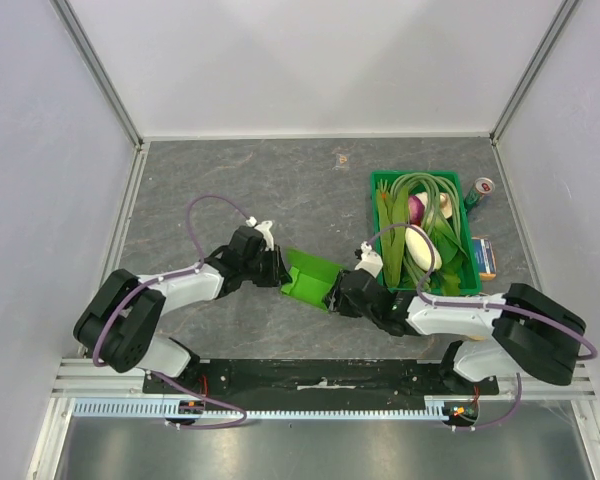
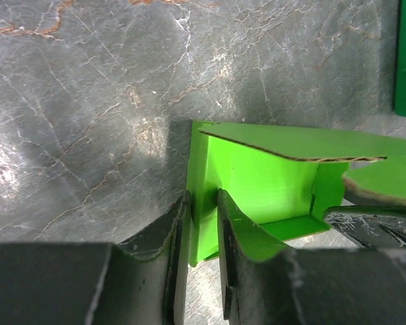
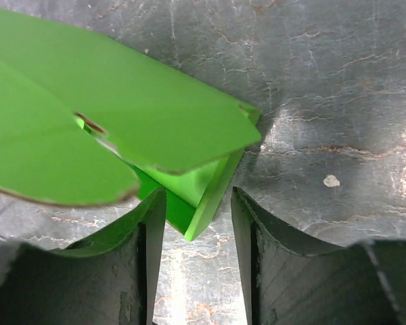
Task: Fold the paper box
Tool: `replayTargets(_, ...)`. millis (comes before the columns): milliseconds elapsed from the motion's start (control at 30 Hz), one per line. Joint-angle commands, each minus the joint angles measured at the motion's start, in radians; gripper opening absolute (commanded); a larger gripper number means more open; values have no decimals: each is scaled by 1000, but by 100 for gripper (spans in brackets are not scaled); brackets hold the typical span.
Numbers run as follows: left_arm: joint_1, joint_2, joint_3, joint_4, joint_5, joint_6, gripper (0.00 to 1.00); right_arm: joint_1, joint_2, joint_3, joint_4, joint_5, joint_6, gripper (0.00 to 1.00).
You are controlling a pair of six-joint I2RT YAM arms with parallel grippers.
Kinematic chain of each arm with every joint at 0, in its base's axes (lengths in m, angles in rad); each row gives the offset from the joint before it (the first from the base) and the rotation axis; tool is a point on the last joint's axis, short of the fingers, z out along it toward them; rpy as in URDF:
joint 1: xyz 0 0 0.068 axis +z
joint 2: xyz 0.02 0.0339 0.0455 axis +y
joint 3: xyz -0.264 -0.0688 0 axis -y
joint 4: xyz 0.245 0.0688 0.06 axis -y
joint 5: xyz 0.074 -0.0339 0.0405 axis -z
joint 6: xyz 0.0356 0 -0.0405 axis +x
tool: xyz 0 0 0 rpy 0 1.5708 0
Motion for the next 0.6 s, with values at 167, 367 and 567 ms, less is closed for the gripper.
replayTargets(167, -122, -39, -1, -18, -245, -51, 21, -1, 98, 88, -4, 59, 6, 36)
replayTargets(367, -131, -64, 31, -90, -283, -57, 40, 4, 135, 128, -101, 104, -3, 24)
replayTargets(567, -126, -76, 101, -207, -303, -69, 46, 6, 149, 134, -99, 95, -7, 17)
